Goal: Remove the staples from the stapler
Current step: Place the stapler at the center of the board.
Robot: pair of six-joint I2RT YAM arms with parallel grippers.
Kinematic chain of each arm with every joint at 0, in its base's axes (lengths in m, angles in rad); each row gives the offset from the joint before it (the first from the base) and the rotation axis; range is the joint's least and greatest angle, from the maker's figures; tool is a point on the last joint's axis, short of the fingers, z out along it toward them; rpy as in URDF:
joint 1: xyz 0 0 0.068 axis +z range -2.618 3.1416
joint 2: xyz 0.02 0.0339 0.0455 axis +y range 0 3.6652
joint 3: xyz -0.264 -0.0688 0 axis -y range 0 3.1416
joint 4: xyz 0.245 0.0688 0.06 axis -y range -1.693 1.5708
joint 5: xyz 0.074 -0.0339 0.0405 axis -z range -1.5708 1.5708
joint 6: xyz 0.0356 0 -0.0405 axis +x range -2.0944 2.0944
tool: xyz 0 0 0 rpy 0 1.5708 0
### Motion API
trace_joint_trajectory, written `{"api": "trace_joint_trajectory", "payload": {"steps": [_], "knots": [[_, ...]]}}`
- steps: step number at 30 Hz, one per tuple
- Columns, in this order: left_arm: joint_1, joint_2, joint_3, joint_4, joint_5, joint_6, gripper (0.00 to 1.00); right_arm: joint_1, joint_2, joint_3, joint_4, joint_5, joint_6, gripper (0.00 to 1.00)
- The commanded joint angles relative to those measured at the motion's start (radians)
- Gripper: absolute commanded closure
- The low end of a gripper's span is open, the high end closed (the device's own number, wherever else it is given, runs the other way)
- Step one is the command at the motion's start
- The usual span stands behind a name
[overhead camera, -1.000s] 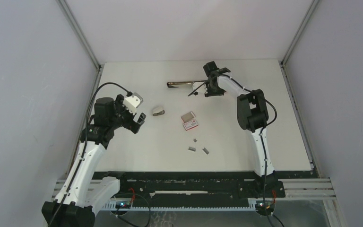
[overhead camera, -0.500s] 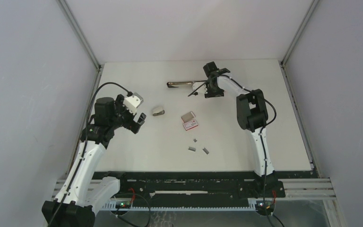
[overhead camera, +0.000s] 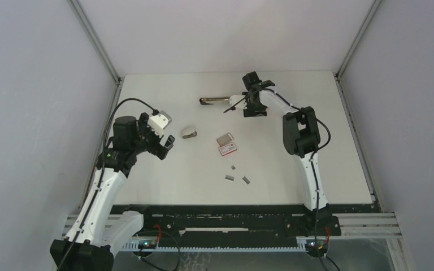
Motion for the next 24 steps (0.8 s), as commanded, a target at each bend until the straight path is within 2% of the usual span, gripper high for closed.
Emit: {"api": "trace_joint_trajectory", "payload": {"steps": [1,2,3,4,11,17,19,24], "knots": [[0.007,-0.002,-0.020,0.013,0.027,0.010,0.00,0.017,-0.079,0.047,0.027,0.000,0.052,0.32],[0.008,-0.005,-0.021,0.014,0.027,0.010,0.00,0.020,-0.092,0.048,0.028,0.004,0.066,0.29],[0.007,-0.007,-0.021,0.014,0.028,0.010,0.00,0.025,-0.104,0.047,0.025,0.007,0.083,0.09],[0.006,-0.009,-0.021,0.014,0.030,0.011,0.00,0.031,-0.120,0.047,0.017,0.009,0.102,0.01],[0.007,-0.028,-0.021,0.017,0.038,0.006,0.00,0.070,-0.255,0.033,-0.066,0.019,0.308,0.00],[0.007,-0.008,-0.002,0.032,0.046,-0.010,0.00,0.097,-0.425,-0.074,-0.028,0.092,0.512,0.00],[0.007,0.013,0.013,0.039,0.056,-0.015,0.00,0.115,-0.487,-0.150,-0.001,0.158,0.546,0.00],[0.006,0.073,0.053,0.056,0.090,-0.018,0.00,0.174,-0.650,-0.373,0.207,0.379,0.605,0.00]]}}
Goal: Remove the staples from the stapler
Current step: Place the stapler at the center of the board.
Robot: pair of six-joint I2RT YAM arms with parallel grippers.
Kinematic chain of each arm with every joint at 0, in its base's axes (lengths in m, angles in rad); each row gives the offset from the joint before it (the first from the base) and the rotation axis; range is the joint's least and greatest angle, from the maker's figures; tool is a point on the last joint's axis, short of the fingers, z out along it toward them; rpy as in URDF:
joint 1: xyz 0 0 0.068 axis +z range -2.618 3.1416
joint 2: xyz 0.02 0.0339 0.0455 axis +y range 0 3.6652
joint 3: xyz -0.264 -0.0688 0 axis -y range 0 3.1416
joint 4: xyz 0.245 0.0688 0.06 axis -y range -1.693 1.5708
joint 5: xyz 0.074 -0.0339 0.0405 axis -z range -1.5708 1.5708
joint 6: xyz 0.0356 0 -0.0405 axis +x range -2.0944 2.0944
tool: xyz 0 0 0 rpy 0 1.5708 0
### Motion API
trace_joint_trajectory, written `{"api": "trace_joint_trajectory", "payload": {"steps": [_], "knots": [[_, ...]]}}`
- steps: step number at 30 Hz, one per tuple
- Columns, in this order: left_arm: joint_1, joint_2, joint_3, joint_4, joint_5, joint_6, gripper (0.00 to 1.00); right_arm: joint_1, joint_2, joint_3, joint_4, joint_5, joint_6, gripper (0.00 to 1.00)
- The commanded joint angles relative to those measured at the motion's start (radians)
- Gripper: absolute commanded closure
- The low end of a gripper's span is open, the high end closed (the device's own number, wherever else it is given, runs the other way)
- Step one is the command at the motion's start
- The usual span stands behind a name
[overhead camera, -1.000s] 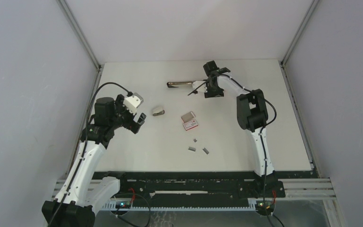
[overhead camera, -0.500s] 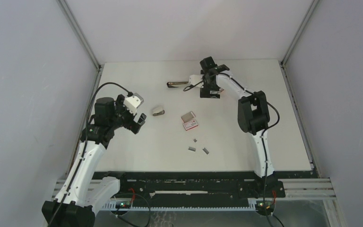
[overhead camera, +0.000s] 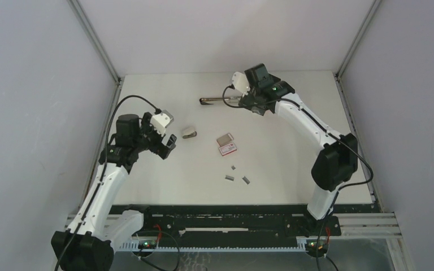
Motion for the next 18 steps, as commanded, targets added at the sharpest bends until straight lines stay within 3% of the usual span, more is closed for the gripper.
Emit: {"api": "trace_joint_trajectory", "payload": {"steps": [1,4,11,16,18], "knots": [[0.004,0.048,0.060,0.050,0.059,-0.007,0.00,0.043,-0.117,-0.118,0.149,0.204,0.146,0.00],[0.001,0.099,0.087,0.073,0.082,0.003,0.00,0.041,-0.148,-0.107,0.095,0.204,0.248,0.00],[-0.026,0.309,0.211,0.095,0.076,0.040,0.00,0.004,-0.268,-0.223,0.090,0.038,0.389,0.00],[-0.072,0.507,0.323,0.062,0.008,0.077,0.00,-0.078,-0.291,-0.217,-0.004,-0.307,0.470,0.00],[-0.093,0.585,0.380,0.030,-0.025,0.088,0.00,-0.108,-0.296,-0.228,-0.010,-0.380,0.480,0.01]]}}
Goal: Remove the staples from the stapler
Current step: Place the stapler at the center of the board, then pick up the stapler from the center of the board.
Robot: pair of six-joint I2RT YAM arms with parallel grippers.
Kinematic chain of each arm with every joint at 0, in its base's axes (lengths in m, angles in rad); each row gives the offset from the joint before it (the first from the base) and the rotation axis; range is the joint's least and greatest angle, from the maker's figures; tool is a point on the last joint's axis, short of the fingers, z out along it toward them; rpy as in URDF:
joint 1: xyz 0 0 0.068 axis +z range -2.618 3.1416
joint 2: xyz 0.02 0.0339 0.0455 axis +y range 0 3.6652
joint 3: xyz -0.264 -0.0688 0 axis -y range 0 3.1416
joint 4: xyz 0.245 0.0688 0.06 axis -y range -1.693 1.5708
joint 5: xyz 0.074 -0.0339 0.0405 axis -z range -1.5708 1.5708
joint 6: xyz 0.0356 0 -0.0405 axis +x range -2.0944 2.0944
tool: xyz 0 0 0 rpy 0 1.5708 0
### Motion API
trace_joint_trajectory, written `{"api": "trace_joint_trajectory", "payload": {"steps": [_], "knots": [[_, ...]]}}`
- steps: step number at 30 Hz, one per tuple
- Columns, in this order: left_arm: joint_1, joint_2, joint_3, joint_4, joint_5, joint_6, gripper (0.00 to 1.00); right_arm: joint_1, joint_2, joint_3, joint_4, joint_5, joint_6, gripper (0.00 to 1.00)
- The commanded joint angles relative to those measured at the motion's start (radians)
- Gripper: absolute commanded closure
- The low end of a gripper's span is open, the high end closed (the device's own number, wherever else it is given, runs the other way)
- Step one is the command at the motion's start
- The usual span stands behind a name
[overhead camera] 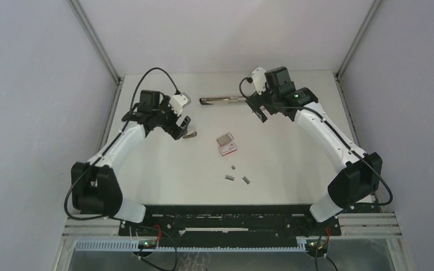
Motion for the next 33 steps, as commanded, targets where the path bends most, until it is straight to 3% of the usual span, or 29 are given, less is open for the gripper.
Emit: {"api": "trace_joint_trajectory", "payload": {"steps": [1,10,22,33], "knots": [[-0.048,0.140,0.150,-0.048,-0.067,0.056,0.00,-0.065,-0.038,-0.011,-0.029,-0.256,0.091,0.02],[-0.105,0.394,0.340,-0.163,-0.128,0.093,0.05,-0.096,-0.059,-0.080,-0.005,-0.329,0.079,0.07],[-0.130,0.536,0.447,-0.238,-0.150,0.146,0.18,-0.105,-0.066,-0.101,-0.006,-0.375,0.064,0.12],[-0.131,0.618,0.509,-0.288,-0.138,0.169,0.44,-0.111,-0.062,-0.104,-0.006,-0.382,0.061,0.15]]}}
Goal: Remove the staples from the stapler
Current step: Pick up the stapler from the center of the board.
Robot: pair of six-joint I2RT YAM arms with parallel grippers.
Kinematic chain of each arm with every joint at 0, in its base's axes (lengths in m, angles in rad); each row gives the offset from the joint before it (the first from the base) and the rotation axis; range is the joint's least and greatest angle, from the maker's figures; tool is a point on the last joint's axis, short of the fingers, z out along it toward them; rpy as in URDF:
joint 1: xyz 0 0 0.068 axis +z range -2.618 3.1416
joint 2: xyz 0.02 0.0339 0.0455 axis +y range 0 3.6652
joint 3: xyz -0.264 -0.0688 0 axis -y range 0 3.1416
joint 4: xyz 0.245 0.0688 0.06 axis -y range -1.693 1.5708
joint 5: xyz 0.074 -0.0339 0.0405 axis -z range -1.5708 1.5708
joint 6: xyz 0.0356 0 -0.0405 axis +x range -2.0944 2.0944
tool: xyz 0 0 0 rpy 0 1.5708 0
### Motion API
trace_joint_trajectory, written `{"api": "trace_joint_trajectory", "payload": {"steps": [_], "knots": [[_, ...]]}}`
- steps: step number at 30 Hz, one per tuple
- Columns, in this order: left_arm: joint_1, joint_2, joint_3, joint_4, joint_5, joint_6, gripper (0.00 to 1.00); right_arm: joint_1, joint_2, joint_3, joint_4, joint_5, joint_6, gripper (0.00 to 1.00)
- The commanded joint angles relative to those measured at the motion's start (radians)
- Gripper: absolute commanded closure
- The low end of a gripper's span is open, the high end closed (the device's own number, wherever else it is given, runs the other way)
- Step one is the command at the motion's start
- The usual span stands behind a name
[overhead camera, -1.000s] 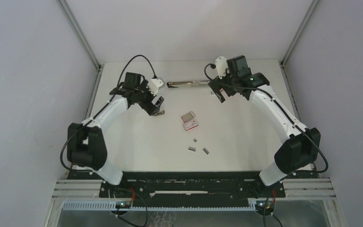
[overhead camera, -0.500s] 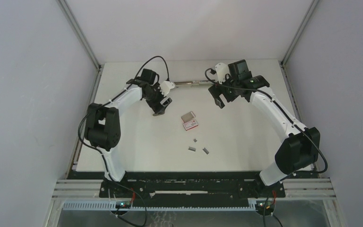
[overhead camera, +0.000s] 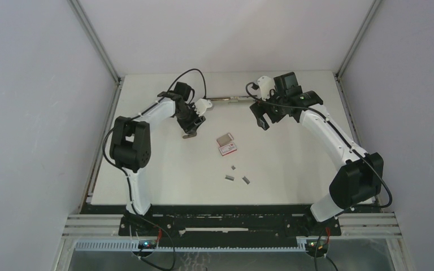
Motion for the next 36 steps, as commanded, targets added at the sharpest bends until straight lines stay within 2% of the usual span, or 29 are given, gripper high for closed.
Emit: {"api": "trace_joint_trajectory", "payload": {"steps": [1,7,11,13,17,22,36], "knots": [[-0.003,0.020,0.072,-0.035,0.006,0.025,0.47,-0.006,-0.041,-0.001,0.023,-0.015,-0.002,0.16],[-0.003,0.022,0.070,-0.038,0.010,0.025,0.63,-0.007,-0.040,-0.001,0.022,-0.016,-0.001,0.16],[-0.004,0.018,0.069,-0.035,0.013,0.013,0.83,-0.007,-0.040,-0.001,0.023,-0.021,-0.002,0.17],[-0.004,0.012,0.069,-0.032,0.018,0.008,0.89,-0.007,-0.038,-0.001,0.023,-0.027,-0.002,0.17],[-0.009,-0.021,0.068,-0.029,0.026,-0.003,0.92,-0.007,-0.038,0.001,0.021,-0.053,0.002,0.17],[-0.024,-0.110,0.047,-0.014,0.065,-0.016,0.98,-0.007,-0.032,0.012,0.005,-0.162,0.019,0.16],[-0.156,-0.432,-0.146,-0.012,0.225,0.043,1.00,-0.005,0.120,0.080,-0.138,-0.712,0.024,0.19]]}}
